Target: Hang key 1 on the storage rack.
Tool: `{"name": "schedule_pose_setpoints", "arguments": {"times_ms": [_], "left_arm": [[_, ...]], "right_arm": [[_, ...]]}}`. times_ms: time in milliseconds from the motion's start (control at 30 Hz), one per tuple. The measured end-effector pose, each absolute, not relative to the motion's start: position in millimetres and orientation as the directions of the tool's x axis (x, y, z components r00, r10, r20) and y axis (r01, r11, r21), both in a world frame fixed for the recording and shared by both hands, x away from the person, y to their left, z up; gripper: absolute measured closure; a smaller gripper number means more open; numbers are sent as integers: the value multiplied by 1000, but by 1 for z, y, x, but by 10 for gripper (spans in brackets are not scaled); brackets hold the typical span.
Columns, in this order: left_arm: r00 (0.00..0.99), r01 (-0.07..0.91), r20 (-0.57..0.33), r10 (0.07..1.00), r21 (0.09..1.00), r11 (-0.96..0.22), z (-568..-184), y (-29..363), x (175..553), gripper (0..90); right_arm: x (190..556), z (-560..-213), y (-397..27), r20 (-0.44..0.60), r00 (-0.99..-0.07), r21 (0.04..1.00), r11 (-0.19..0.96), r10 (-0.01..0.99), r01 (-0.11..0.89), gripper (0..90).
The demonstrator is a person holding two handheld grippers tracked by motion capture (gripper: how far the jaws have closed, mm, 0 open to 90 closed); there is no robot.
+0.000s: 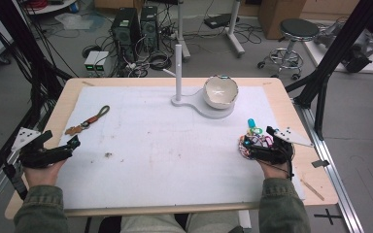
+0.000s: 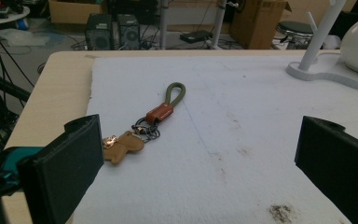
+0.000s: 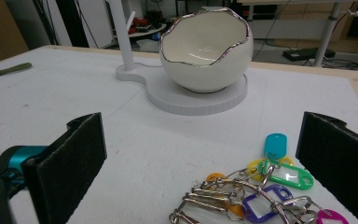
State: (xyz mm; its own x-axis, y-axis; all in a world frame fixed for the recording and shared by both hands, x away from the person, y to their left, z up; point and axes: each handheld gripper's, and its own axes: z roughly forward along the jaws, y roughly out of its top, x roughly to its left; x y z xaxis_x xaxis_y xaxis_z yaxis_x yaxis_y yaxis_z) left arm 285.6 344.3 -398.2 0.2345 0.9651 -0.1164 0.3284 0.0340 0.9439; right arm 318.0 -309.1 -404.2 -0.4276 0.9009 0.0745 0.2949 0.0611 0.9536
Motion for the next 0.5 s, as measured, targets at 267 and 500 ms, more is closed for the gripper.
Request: {"name": "schedule_pose_setpoints", "arguments": {"times_ms": [267, 500], "left_arm": [[233, 334, -116, 966, 942, 33, -399, 345, 285, 17], [241, 340, -122, 963, 940, 34, -400, 344, 286, 17]], "right_arm": [[318, -404, -309, 76, -436, 955, 60, 897, 291, 8], [319, -404, -309, 73, -430, 955, 60, 900, 289, 7]]}}
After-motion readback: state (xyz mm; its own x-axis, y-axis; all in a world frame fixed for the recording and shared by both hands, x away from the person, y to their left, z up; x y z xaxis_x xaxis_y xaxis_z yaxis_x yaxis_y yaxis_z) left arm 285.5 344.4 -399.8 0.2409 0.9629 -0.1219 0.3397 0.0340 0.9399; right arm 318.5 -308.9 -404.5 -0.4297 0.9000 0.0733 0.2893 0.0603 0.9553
